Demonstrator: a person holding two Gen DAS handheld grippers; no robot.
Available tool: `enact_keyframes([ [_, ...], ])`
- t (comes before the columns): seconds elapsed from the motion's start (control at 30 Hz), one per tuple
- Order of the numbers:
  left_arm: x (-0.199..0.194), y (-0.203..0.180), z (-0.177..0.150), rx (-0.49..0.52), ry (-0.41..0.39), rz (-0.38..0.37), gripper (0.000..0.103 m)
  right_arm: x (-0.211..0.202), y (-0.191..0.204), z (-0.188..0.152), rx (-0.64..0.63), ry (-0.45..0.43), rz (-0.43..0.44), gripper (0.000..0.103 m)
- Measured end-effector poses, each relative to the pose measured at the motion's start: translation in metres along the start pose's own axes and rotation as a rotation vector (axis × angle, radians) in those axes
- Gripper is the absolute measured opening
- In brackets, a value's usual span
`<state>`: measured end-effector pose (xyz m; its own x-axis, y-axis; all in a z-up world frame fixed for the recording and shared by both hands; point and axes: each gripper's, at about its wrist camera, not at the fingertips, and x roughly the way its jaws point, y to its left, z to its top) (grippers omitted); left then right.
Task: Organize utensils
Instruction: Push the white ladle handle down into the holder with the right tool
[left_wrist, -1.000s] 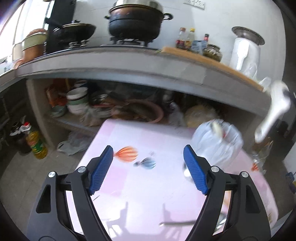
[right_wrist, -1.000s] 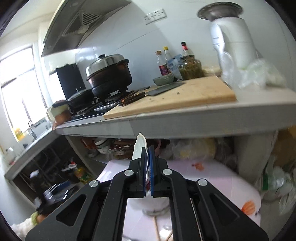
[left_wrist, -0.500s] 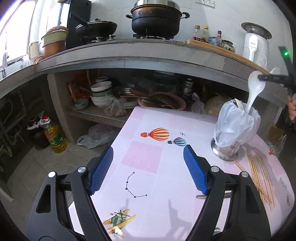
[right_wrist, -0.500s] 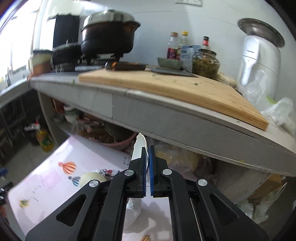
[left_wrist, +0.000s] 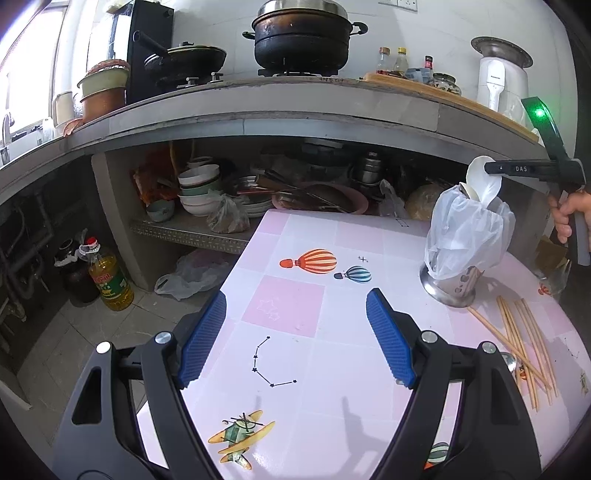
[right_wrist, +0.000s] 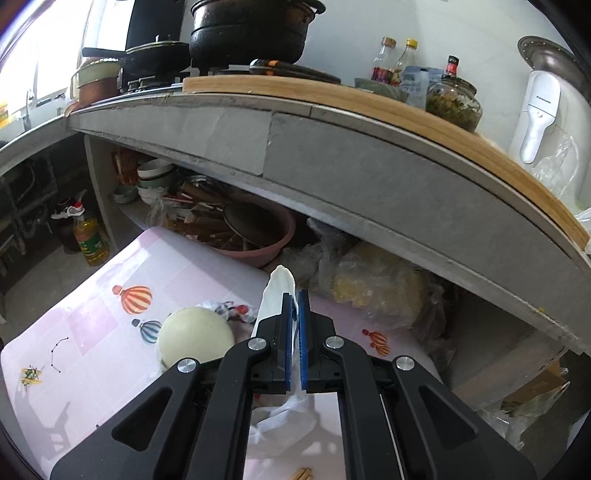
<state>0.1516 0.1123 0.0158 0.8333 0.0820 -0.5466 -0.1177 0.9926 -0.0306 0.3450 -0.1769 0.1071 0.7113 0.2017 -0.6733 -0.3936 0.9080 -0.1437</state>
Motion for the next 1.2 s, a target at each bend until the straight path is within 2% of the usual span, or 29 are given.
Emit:
enact_keyframes([
  [0.43, 0.002, 0.000, -0.004, -0.019, 0.012, -0.014, 0.074, 0.024, 0.020, -0.020, -0.052, 0.156, 0.006, 0.003],
  [0.67, 0.003, 0.002, -0.006, -0.026, 0.022, -0.015, 0.074, 0.015, 0.009, -0.020, 0.017, 0.165, 0.036, 0.005],
  [0.73, 0.002, 0.000, -0.007, -0.025, 0.024, -0.019, 0.074, 0.004, 0.001, -0.018, 0.063, 0.148, 0.064, 0.007],
  [0.87, -0.001, -0.004, -0.008, -0.017, 0.029, -0.027, 0.074, -0.027, -0.015, -0.020, 0.157, 0.092, 0.110, 0.022],
  [0.97, -0.005, -0.007, -0.010, -0.014, 0.024, -0.040, 0.074, -0.060, -0.025, -0.032, 0.242, 0.040, 0.151, 0.027],
  [1.1, -0.007, -0.012, -0.015, -0.006, 0.032, -0.066, 0.075, -0.107, -0.025, -0.068, 0.316, 0.001, 0.179, 0.031],
  [1.2, -0.005, -0.017, -0.019, 0.011, 0.045, -0.082, 0.075, -0.131, -0.016, -0.107, 0.347, 0.013, 0.194, 0.033],
])
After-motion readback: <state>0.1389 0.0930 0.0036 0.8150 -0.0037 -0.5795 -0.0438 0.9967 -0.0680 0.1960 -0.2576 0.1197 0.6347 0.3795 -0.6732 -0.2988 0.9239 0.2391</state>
